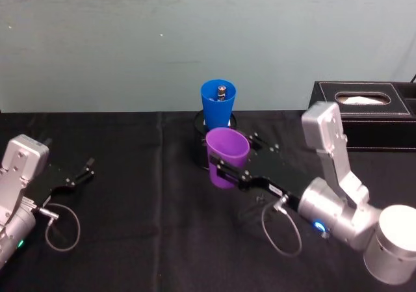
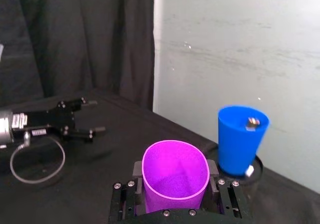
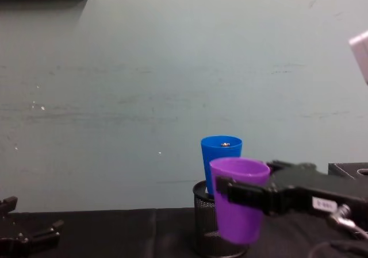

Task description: Pick up one cup with a gripper and tap it against the other cup.

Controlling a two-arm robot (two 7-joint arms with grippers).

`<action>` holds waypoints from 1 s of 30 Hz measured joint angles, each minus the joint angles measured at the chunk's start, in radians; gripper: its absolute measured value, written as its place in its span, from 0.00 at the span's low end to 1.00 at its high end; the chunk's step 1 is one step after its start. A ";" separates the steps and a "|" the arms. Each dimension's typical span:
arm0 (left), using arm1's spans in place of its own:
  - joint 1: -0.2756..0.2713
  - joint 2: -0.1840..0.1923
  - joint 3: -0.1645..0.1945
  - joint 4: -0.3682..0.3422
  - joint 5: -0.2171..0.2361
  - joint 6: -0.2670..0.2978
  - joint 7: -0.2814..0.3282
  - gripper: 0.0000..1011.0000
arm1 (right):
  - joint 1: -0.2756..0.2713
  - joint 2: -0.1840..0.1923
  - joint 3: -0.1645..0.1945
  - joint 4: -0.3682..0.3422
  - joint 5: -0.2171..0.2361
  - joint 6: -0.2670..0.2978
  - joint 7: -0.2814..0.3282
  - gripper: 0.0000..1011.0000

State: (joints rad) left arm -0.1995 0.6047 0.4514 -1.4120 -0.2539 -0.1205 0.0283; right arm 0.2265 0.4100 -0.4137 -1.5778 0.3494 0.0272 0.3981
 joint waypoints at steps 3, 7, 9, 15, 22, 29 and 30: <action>0.000 0.000 0.000 0.000 0.000 0.000 0.000 0.99 | -0.033 0.002 0.012 -0.001 -0.004 -0.022 -0.008 0.73; 0.000 0.000 0.000 0.000 0.000 0.000 0.000 0.99 | -0.061 -0.001 0.021 0.013 -0.011 -0.047 -0.010 0.73; 0.000 0.000 0.000 0.000 0.000 0.000 0.000 0.99 | -0.069 -0.005 0.023 0.019 -0.014 -0.056 -0.010 0.73; 0.000 0.000 0.000 0.000 0.000 0.000 0.000 0.99 | -0.093 -0.023 0.022 0.052 -0.037 -0.091 -0.010 0.73; 0.000 0.000 0.000 0.000 0.000 0.000 0.000 0.99 | -0.109 -0.047 0.024 0.085 -0.054 -0.117 -0.008 0.73; 0.000 0.000 0.000 0.000 0.000 0.000 0.000 0.99 | -0.118 -0.063 0.029 0.101 -0.063 -0.130 -0.004 0.73; 0.000 0.000 0.000 0.000 0.000 0.000 0.000 0.99 | -0.119 -0.064 0.030 0.102 -0.064 -0.131 -0.004 0.73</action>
State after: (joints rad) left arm -0.1995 0.6047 0.4514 -1.4120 -0.2539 -0.1205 0.0283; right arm 0.1076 0.3464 -0.3838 -1.4762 0.2856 -0.1035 0.3946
